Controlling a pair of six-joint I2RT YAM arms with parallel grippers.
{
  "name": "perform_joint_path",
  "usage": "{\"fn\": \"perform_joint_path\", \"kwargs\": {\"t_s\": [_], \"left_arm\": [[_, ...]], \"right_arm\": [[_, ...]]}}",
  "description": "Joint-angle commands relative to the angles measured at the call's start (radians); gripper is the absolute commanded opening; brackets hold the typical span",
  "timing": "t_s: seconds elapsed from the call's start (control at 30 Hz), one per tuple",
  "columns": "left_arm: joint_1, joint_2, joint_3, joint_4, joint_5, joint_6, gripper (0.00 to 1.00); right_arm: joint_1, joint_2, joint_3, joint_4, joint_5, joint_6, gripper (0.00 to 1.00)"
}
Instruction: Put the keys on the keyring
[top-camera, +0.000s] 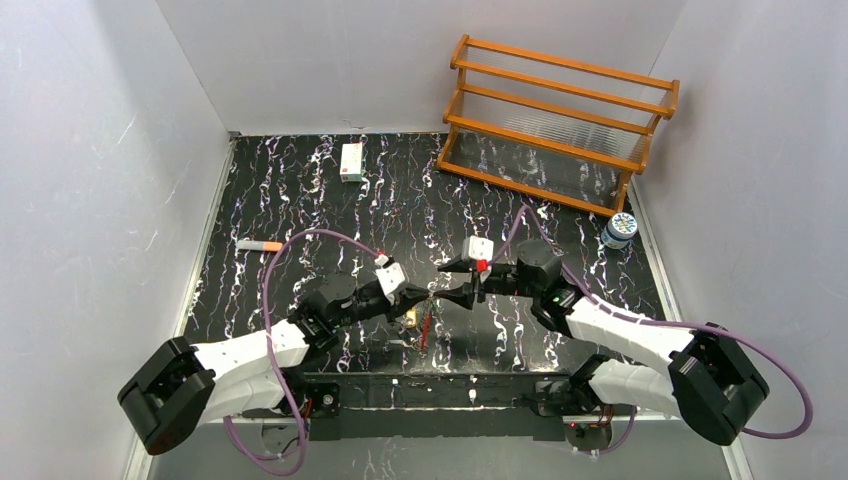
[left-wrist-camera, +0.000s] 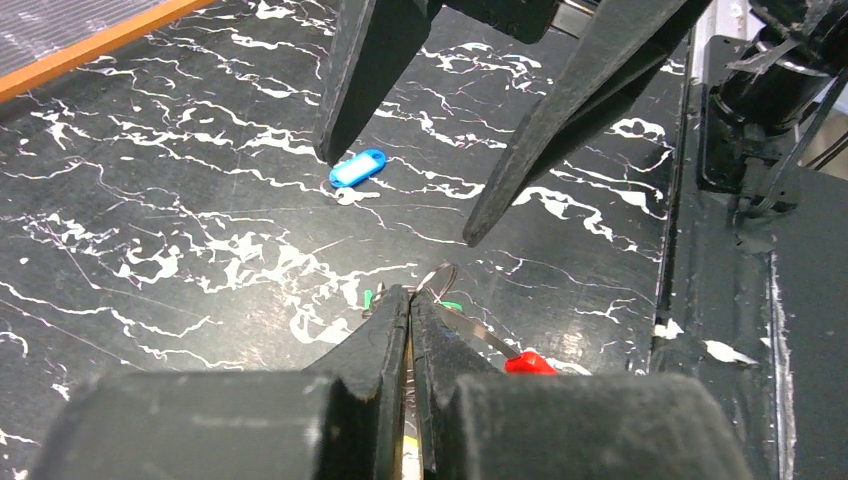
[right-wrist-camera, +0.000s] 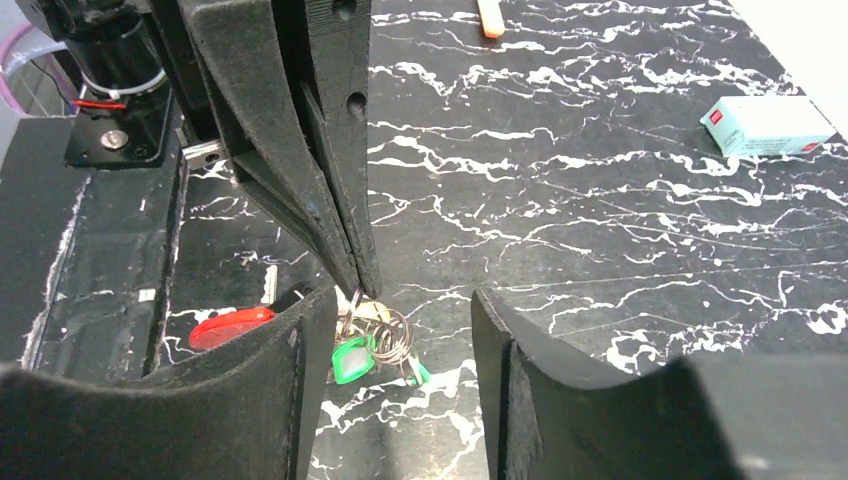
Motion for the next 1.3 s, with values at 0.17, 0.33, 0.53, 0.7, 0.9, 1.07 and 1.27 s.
{"fn": "perform_joint_path", "kwargs": {"t_s": [0.17,0.33,0.53,0.7,0.9,1.07,1.27], "left_arm": [[-0.003,0.03,0.151,-0.26,-0.008,0.154,0.0],[-0.006,0.039,0.165,-0.276,-0.005,0.169,0.0],[-0.01,0.043,0.165,-0.276,-0.001,0.168,0.0],[-0.012,0.045,0.165,-0.278,0.001,0.167,0.0],[-0.015,0.054,0.169,-0.278,0.01,0.17,0.0],[-0.018,0.052,0.171,-0.278,0.01,0.17,0.0],[-0.018,0.041,0.163,-0.277,0.005,0.168,0.0]], "right_arm": [[-0.004,0.084,0.212,-0.392,-0.048,-0.152,0.48],[-0.004,0.133,0.233,-0.38,-0.075,-0.106,0.47],[-0.003,0.176,0.248,-0.365,-0.093,-0.063,0.46],[-0.004,0.182,0.249,-0.366,-0.089,-0.052,0.45],[-0.004,0.194,0.255,-0.351,-0.083,-0.048,0.36],[-0.003,0.228,0.283,-0.397,-0.085,-0.073,0.19],[-0.004,0.232,0.298,-0.442,-0.083,-0.101,0.13]]}}
